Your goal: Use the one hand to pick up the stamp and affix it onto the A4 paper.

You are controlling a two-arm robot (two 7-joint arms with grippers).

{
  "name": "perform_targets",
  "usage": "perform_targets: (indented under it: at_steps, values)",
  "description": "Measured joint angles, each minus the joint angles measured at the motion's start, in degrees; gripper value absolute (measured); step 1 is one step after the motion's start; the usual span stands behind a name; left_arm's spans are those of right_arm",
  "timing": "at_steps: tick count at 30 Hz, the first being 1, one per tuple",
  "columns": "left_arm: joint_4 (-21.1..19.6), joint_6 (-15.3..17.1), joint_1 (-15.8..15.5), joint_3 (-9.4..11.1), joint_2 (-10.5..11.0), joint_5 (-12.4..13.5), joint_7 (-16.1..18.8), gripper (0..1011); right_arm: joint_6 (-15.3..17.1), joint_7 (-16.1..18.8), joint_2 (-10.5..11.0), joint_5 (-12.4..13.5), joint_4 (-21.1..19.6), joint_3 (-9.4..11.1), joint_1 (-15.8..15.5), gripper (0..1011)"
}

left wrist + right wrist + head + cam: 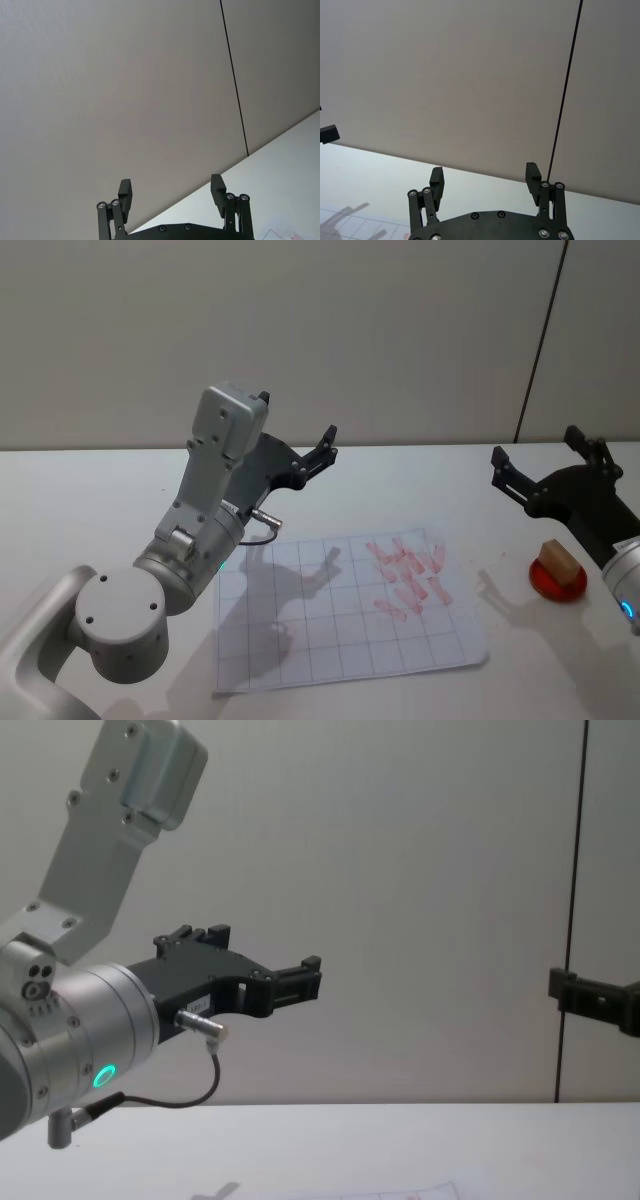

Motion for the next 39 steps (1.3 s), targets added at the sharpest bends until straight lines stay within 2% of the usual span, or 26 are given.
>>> perform_targets:
  at_steps: [6,16,26,39]
  values:
    - [0.0,0.0,0.0,0.0,0.0,0.0,0.0,1001,1.6,-0.5,0.5,0.1,-0.9,0.3,-0.5,1001]
    - [0.0,0.0,0.0,0.0,0.0,0.0,0.0,1001,5.7,-0.6,2.3,2.0,-1.4,2.1,-0.8,1001]
    - [0.0,0.0,0.0,0.0,0.0,0.0,0.0,1001,10.3,1.2,3.9,3.8,1.1,3.6,0.2,1001]
    - [0.0,0.0,0.0,0.0,0.0,0.0,0.0,1001,15.4,4.8,4.6,4.3,5.2,4.0,1.4,1001]
